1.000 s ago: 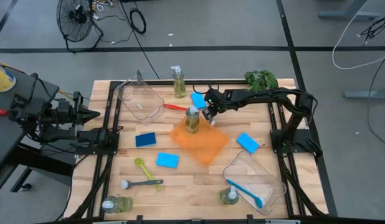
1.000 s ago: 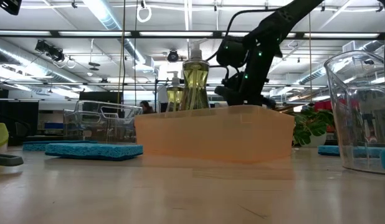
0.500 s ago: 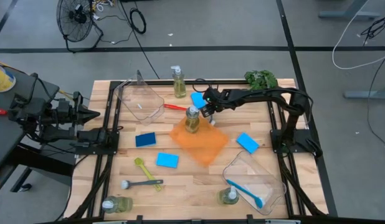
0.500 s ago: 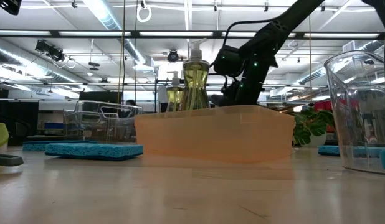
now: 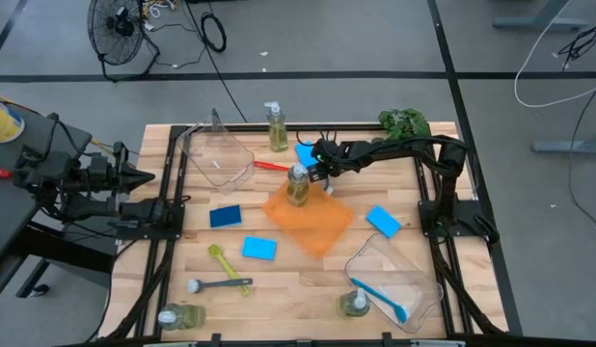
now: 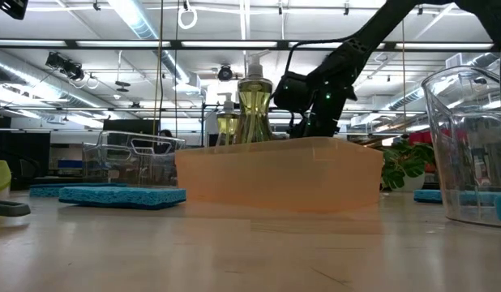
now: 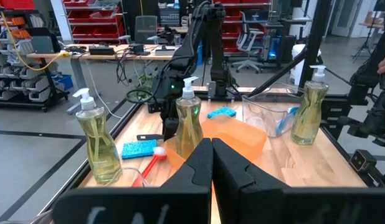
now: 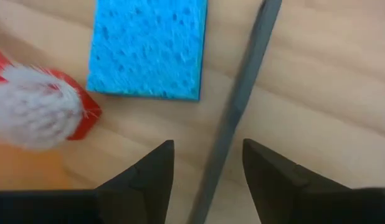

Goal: Pick & Place Kitchen Sink Supplies
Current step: Put the gray dish brush into the bottom transparent bin

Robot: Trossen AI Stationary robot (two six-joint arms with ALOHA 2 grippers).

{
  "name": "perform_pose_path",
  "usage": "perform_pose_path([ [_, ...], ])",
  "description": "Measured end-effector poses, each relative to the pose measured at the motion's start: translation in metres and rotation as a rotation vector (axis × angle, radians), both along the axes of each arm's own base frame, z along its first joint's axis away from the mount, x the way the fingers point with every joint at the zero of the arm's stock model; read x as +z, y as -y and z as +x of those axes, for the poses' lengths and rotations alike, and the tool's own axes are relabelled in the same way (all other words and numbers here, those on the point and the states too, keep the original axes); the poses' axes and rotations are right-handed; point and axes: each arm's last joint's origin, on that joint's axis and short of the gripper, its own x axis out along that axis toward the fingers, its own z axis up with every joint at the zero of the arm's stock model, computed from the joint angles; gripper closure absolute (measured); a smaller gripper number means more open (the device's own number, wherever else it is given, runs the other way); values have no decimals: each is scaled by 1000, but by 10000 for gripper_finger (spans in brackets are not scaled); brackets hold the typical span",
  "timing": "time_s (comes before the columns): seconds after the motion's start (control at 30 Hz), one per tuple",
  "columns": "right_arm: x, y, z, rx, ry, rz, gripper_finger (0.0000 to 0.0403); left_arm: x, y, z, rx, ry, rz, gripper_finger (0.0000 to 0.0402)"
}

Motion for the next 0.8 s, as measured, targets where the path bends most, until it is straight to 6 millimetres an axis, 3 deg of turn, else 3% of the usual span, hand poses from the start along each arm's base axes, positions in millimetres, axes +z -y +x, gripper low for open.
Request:
perform_pose_path([
  [0.17, -1, 0, 0, -26, 13, 22, 252, 0, 0, 0, 1, 0, 0, 399],
  [0.57, 2, 1, -4, -33, -8, 28, 385, 0, 0, 0, 0, 0, 0, 399],
  [0.8, 21, 8, -11, 24, 1, -16, 382, 0, 0, 0, 0, 0, 0, 399],
])
